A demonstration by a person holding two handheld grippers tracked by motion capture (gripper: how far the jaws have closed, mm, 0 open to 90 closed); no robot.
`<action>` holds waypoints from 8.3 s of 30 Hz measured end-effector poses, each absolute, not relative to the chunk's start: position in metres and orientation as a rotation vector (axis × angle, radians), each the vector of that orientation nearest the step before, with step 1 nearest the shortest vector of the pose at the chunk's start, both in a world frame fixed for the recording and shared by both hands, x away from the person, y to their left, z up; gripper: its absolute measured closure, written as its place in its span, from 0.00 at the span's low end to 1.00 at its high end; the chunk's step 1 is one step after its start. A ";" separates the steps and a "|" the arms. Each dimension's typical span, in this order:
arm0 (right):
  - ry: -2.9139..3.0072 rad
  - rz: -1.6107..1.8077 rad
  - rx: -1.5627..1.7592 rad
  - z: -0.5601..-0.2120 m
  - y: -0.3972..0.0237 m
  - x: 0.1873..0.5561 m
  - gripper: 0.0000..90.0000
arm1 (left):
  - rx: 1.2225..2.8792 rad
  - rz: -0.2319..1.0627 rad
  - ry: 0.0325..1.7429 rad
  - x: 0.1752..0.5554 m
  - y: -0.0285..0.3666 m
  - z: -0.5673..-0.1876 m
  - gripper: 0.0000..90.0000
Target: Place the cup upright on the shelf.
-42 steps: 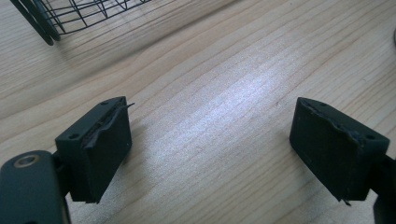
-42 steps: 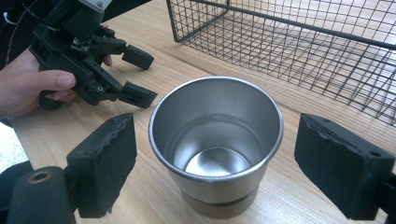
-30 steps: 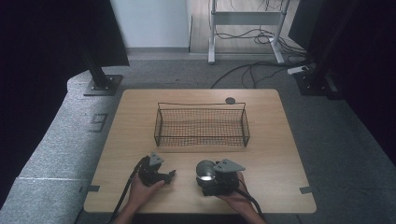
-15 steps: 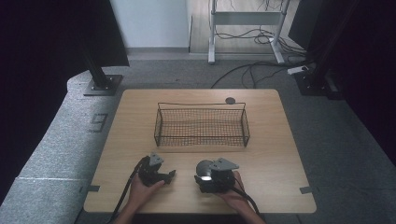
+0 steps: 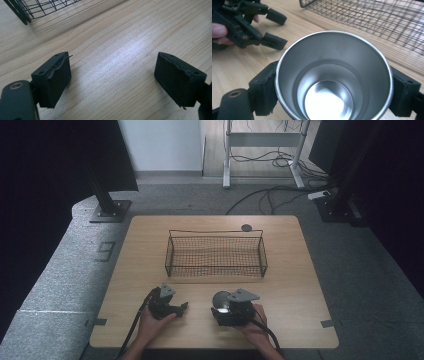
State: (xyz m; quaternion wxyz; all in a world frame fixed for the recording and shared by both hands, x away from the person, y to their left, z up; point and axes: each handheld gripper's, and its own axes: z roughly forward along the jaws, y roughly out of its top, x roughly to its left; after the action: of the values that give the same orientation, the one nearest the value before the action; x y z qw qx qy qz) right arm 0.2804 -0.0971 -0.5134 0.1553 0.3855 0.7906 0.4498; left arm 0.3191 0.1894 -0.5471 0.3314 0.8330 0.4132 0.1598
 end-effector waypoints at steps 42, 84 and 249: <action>2.151 1.421 1.016 -0.466 -0.119 0.276 0.16 | 2.180 0.419 1.079 0.319 0.189 -0.547 0.15; 2.070 1.490 0.990 -0.419 -0.118 0.306 0.16 | 2.180 0.418 1.080 0.319 0.190 -0.547 0.15; 2.104 1.059 1.375 -0.466 -0.099 0.489 0.16 | 2.177 0.418 1.078 0.319 0.189 -0.547 0.16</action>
State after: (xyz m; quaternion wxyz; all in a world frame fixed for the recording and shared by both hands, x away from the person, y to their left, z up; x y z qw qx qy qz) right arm 0.4892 -0.0990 -0.4664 0.2058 0.4933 0.7549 0.3802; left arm 0.3191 0.1893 -0.5472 0.3321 0.8330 0.4125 0.1599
